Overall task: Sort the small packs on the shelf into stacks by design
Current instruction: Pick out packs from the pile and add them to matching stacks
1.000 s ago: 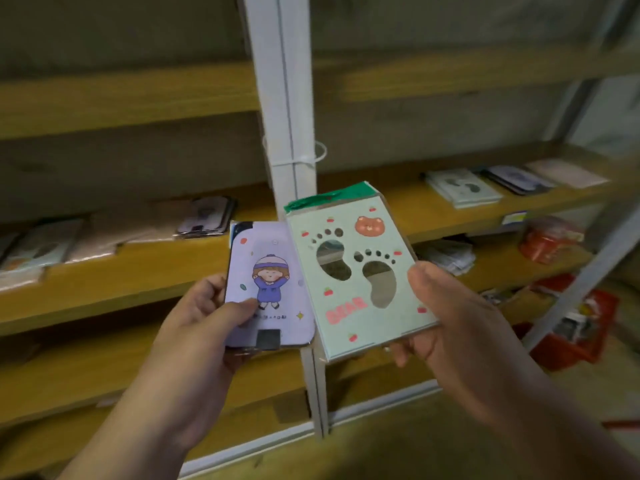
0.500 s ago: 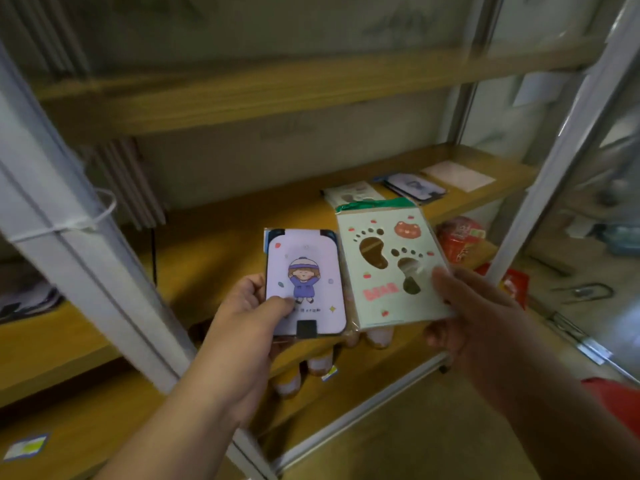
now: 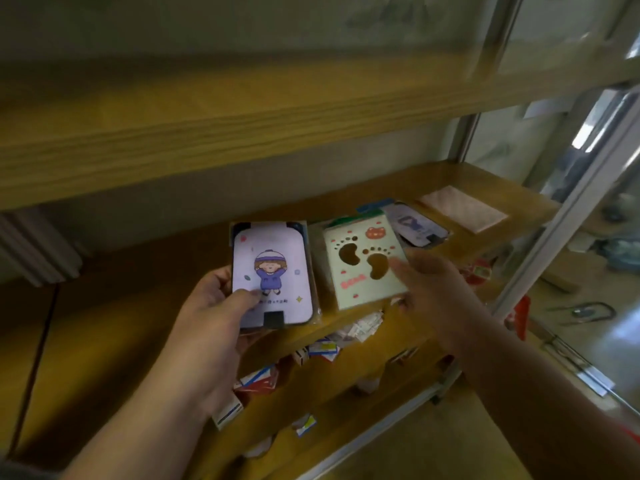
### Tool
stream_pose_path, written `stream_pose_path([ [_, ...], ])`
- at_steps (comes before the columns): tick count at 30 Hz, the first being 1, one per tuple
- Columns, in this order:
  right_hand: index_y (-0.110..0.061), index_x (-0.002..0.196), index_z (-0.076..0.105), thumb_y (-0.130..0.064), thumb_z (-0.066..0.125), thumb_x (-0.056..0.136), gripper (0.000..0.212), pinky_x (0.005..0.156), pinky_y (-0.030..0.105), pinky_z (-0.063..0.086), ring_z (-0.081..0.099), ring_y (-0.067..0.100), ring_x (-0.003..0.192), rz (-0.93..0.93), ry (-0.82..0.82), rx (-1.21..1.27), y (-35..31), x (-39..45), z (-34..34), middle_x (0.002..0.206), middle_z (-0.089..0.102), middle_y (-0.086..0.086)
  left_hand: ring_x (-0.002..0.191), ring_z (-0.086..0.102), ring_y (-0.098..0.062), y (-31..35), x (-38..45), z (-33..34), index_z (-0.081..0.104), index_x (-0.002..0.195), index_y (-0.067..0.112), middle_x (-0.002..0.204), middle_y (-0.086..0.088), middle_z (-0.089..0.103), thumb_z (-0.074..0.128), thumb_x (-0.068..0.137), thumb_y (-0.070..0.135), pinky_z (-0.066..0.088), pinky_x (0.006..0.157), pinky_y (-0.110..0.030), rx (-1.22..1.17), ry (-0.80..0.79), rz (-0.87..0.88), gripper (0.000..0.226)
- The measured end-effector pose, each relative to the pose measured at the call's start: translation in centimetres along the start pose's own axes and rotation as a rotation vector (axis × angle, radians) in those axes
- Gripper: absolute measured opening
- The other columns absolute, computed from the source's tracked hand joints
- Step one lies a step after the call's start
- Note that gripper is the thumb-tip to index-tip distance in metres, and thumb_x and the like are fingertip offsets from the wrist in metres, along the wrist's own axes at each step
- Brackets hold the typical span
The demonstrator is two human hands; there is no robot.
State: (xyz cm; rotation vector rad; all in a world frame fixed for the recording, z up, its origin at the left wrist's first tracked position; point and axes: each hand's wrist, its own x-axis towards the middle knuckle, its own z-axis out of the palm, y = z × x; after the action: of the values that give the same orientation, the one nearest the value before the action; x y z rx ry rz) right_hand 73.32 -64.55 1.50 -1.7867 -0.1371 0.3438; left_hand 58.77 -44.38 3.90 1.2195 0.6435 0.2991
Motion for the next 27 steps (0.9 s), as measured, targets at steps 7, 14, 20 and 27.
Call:
stream_pose_path([
  [7,-0.024,0.100,0.061,-0.033,0.054,0.098,0.012,0.059,0.031,0.055,0.066,0.015,0.070,-0.185,-0.091,-0.342,-1.4,7.0,1.8,0.087,0.069,0.001,0.088,0.077,-0.020,0.3,1.4,1.8,0.061,0.118,0.020,0.106,-0.008,0.076,0.058,0.094,0.004,0.058,0.067,-0.032,-0.043,0.080,0.031,0.028],
  [14,-0.017,0.114,0.064,-0.056,0.050,0.093,0.047,0.081,0.040,0.052,0.057,0.020,0.095,-0.425,-0.107,-0.884,-0.2,9.3,-0.7,0.102,0.059,0.001,0.101,0.073,-0.028,-0.4,3.1,6.1,0.060,0.121,0.013,0.110,-0.011,0.074,0.053,0.096,0.001,0.057,0.084,-0.045,-0.056,0.221,0.092,0.028],
  [20,-0.023,0.137,0.054,-0.049,0.052,0.095,0.050,0.099,0.032,0.047,0.052,0.016,0.122,-0.553,-0.171,-0.821,0.0,11.9,-7.4,0.133,0.055,-0.004,0.102,0.073,-0.032,-1.6,4.9,12.8,0.059,0.123,0.008,0.111,-0.017,0.075,0.051,0.096,-0.003,0.060,0.076,-0.042,-0.170,0.234,0.080,0.030],
  [27,-0.023,0.134,0.055,-0.045,0.056,0.092,0.047,0.092,0.027,0.047,0.054,0.012,0.115,-0.662,-0.131,-0.882,0.7,15.1,-17.4,0.127,0.056,-0.009,0.106,0.069,-0.030,-3.6,8.5,23.3,0.057,0.128,0.016,0.115,-0.009,0.073,0.052,0.099,0.005,0.056,0.075,-0.042,0.056,0.207,0.103,0.032],
])
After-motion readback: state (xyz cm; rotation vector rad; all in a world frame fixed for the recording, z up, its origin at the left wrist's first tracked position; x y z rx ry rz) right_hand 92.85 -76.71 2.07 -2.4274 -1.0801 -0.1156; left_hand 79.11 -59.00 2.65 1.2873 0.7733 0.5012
